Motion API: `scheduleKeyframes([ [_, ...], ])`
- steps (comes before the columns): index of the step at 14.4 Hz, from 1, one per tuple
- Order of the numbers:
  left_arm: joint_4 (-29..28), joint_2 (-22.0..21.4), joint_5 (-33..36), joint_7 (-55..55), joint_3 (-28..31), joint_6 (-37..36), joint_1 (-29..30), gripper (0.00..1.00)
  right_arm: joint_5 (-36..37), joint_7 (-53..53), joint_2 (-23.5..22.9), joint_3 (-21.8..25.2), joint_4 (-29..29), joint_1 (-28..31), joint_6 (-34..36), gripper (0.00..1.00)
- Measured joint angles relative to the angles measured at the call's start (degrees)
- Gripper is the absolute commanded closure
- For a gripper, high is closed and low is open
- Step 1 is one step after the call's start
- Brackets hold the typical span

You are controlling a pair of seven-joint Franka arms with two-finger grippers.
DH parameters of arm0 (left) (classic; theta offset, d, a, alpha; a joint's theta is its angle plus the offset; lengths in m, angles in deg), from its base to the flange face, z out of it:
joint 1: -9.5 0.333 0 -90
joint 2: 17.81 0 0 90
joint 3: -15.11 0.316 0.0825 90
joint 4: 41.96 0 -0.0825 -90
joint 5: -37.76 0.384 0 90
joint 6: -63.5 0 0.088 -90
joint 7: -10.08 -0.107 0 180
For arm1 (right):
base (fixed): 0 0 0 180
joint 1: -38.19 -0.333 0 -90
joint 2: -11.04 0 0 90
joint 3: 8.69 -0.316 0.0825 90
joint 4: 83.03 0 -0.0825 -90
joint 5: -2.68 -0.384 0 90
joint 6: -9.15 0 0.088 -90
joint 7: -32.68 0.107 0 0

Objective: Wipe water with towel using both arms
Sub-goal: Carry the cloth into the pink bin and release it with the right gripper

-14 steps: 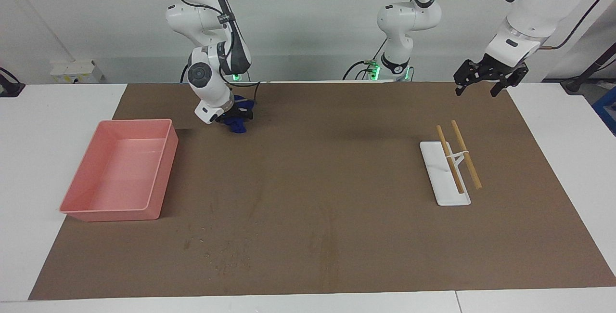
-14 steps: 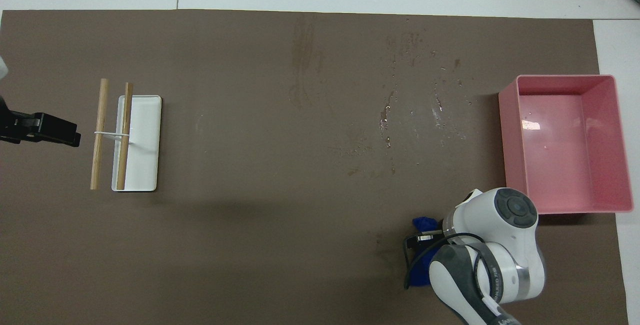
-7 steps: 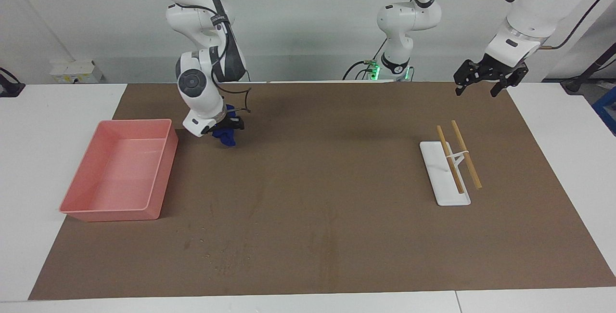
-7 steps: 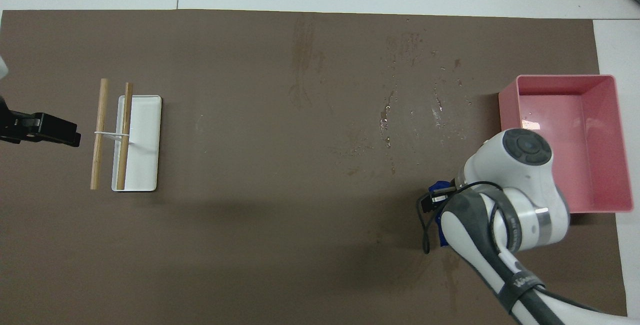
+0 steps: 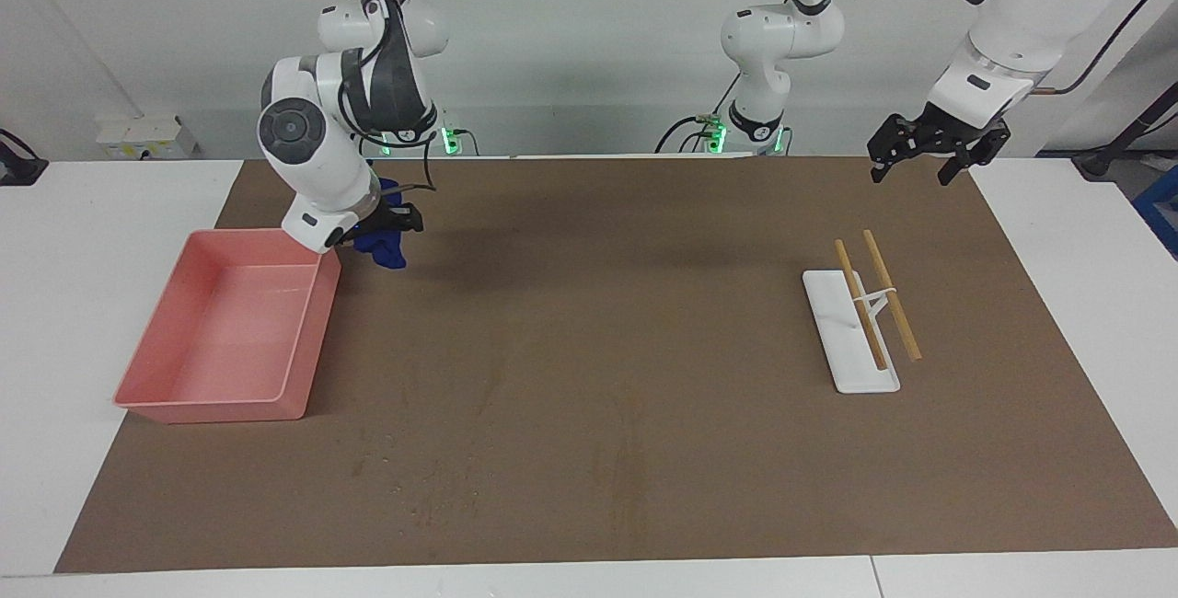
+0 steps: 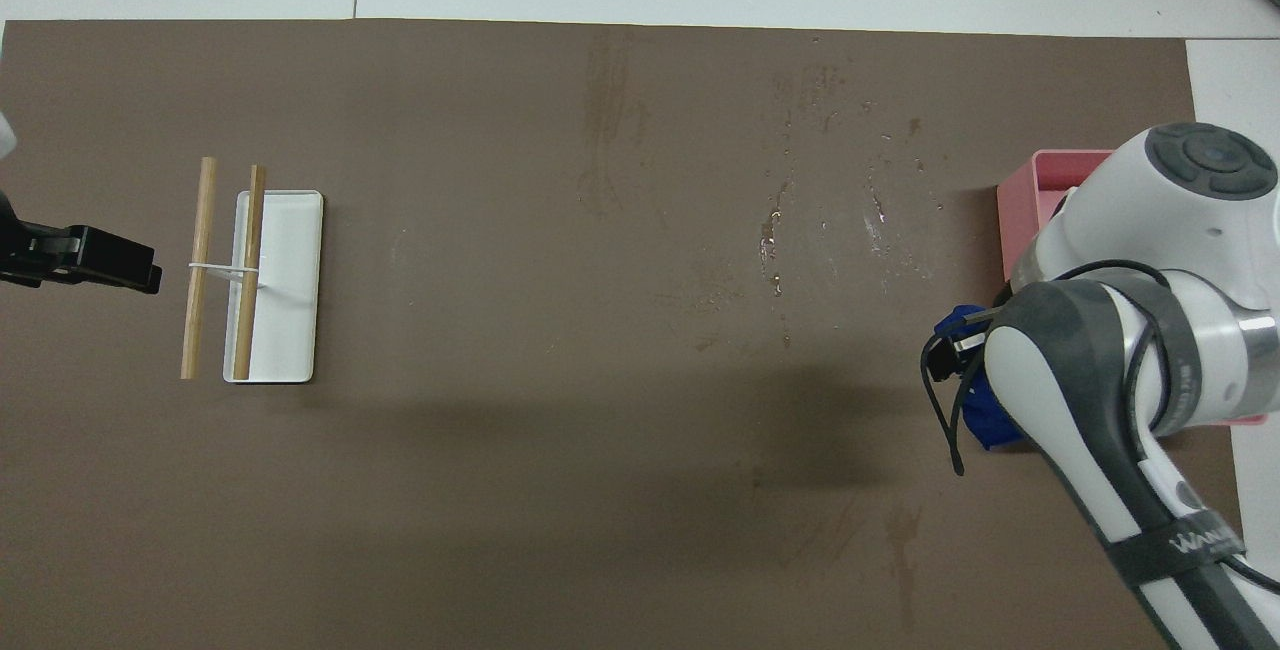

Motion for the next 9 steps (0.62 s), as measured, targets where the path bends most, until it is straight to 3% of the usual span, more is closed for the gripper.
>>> scheduleKeyframes([
  [3, 0.0, 0.0, 0.0, 0.0, 0.0, 0.0, 0.0, 0.00, 7.0, -11.3, 0.1, 0.1, -3.5, 6.6, -0.5, 1.00],
  [6, 0.0, 0.0, 0.0, 0.0, 0.0, 0.0, 0.0, 0.00, 8.7, -22.8, -1.1, 0.4, -3.0, 15.9, -10.9, 1.00],
  [9, 0.0, 0.0, 0.0, 0.0, 0.0, 0.0, 0.0, 0.00, 8.8, -25.0, -5.1, 0.5, -1.4, 19.3, -21.2, 1.00],
])
